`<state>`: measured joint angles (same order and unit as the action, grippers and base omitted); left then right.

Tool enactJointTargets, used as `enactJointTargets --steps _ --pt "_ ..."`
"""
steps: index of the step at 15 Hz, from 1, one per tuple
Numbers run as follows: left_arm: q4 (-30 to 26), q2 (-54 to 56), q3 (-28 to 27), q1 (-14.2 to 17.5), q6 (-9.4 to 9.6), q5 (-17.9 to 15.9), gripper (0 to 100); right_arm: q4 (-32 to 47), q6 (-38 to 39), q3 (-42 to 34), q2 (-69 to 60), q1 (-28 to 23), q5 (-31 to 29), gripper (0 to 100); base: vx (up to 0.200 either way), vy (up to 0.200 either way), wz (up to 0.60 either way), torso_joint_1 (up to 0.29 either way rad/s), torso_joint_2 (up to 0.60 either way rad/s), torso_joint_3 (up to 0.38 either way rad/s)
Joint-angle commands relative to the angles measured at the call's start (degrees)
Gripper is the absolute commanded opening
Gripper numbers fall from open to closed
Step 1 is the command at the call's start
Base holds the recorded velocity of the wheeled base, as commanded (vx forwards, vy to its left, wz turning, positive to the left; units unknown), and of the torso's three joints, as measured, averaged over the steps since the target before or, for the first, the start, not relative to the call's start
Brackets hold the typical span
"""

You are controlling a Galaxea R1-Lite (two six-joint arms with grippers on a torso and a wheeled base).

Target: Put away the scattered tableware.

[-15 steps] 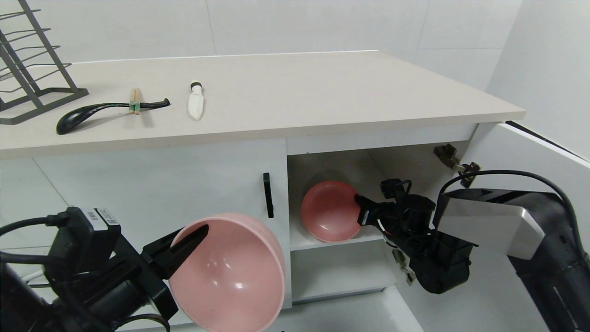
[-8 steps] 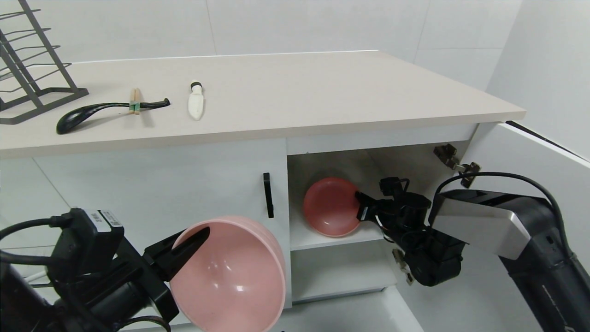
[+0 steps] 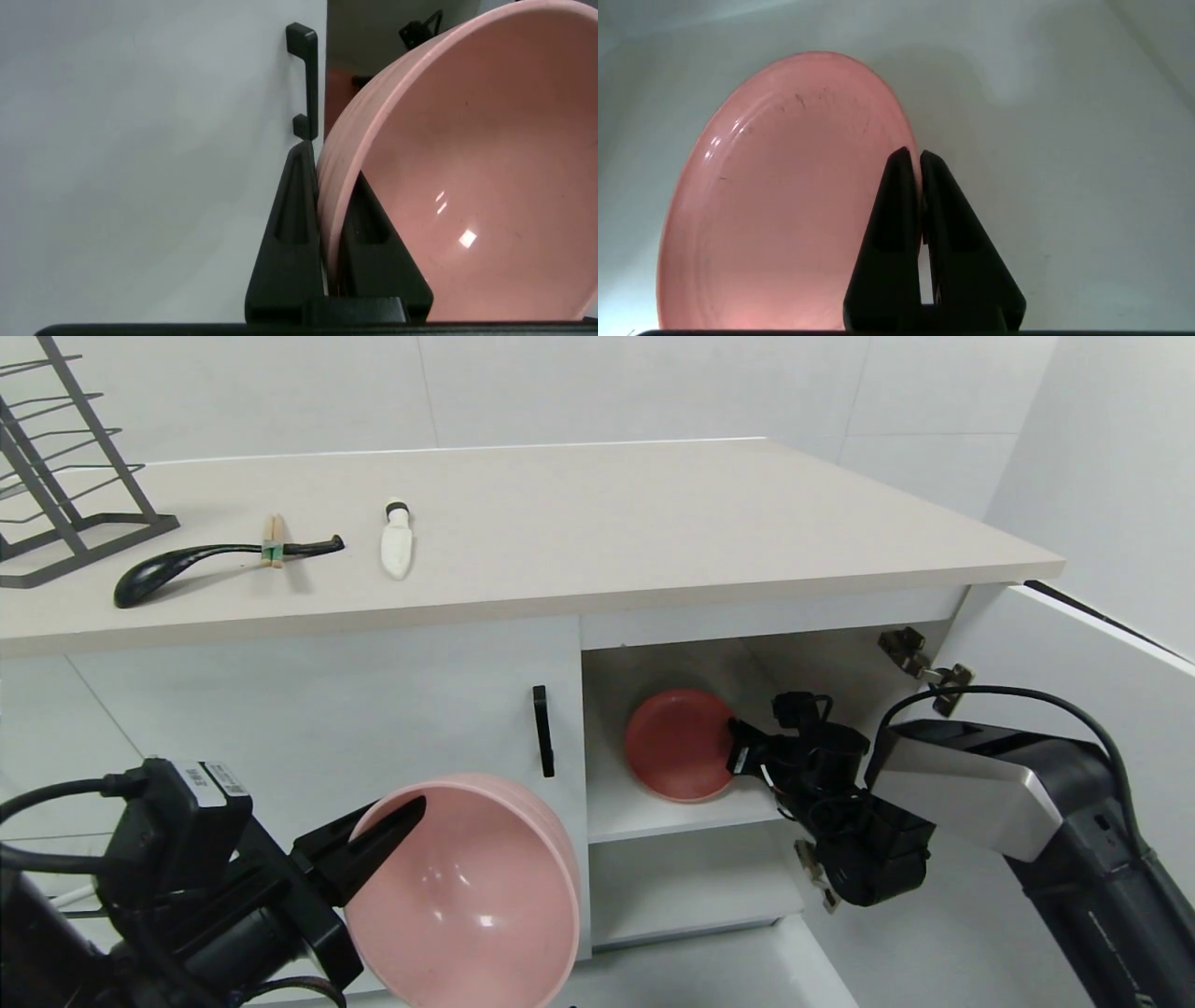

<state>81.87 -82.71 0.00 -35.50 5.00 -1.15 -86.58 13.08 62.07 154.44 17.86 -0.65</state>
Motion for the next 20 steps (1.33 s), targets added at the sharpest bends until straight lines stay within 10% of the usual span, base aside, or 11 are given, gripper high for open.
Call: enactJointTargets --steps 1,8,14,16,20 --pt "0.04 0.01 0.0 -0.01 0.01 0.0 0 0.09 -0.07 0.68 0.51 -0.02 -0.23 100 0.0 0.0 0.0 0.0 0.0 0.0" --pt "-0.05 -0.17 0.0 0.25 -0.08 0.0 0 -3.42 -1.83 -0.38 -2.39 0.51 -0.5 100 0.0 0.0 0.0 0.0 0.0 0.0" --pt "-1.45 0.18 0.0 0.08 0.28 0.0 0 -3.42 -5.43 -25.25 -21.38 8.6 -2.52 100 0.0 0.0 0.0 0.0 0.0 0.0" --pt "-2.68 4.49 0.0 2.36 4.41 0.0 0 -3.42 -5.43 -34.13 -27.97 12.81 -2.61 100 0.0 0.0 0.0 0.0 0.0 0.0" --pt "-24.66 19.26 0.0 4.3 7.92 0.0 0 -3.42 -5.43 -47.31 -37.64 16.95 -4.1 100 0.0 0.0 0.0 0.0 0.0 0.0"
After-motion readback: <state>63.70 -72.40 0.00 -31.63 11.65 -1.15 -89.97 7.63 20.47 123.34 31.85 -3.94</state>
